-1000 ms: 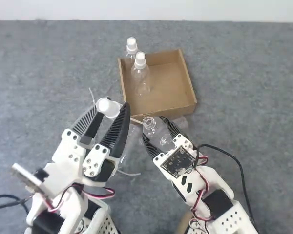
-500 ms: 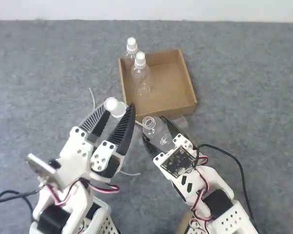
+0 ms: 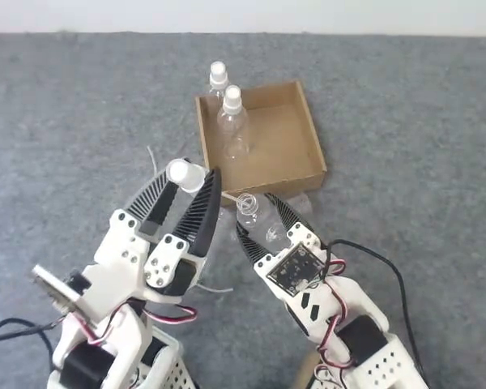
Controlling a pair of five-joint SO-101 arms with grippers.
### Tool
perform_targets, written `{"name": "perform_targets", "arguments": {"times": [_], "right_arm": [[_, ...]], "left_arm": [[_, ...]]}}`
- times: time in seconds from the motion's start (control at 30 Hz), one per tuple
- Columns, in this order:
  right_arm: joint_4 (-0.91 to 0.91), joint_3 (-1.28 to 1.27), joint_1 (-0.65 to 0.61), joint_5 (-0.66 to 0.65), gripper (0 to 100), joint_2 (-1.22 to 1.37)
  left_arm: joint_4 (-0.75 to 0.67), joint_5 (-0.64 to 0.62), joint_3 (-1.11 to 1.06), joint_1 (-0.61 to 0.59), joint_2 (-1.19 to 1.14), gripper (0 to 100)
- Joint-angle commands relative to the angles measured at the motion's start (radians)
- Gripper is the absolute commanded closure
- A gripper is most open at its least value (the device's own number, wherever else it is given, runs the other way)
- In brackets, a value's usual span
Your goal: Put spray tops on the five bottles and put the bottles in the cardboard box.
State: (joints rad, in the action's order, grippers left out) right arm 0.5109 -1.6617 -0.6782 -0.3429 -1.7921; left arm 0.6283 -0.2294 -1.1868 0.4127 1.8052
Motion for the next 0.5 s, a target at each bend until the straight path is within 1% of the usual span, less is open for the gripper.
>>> {"name": "perform_targets", "arguments": {"times": [0.0, 0.13, 0.47], "right_arm": [[-0.031, -0.02, -0.008, -0.017, 95.7, -0.024], [-0.031, -0.02, -0.008, -0.017, 95.7, -0.024], [-0.031, -0.02, -0.008, -0.017, 95.7, -0.024]], "left_arm": [[-0.018, 0.017, 0.051, -0.003, 0.012, 99], [-0.018, 0.063, 0.051, -0.003, 0.014, 99], [-0.025, 0.063, -0.016, 0.003, 0.014, 99]]}}
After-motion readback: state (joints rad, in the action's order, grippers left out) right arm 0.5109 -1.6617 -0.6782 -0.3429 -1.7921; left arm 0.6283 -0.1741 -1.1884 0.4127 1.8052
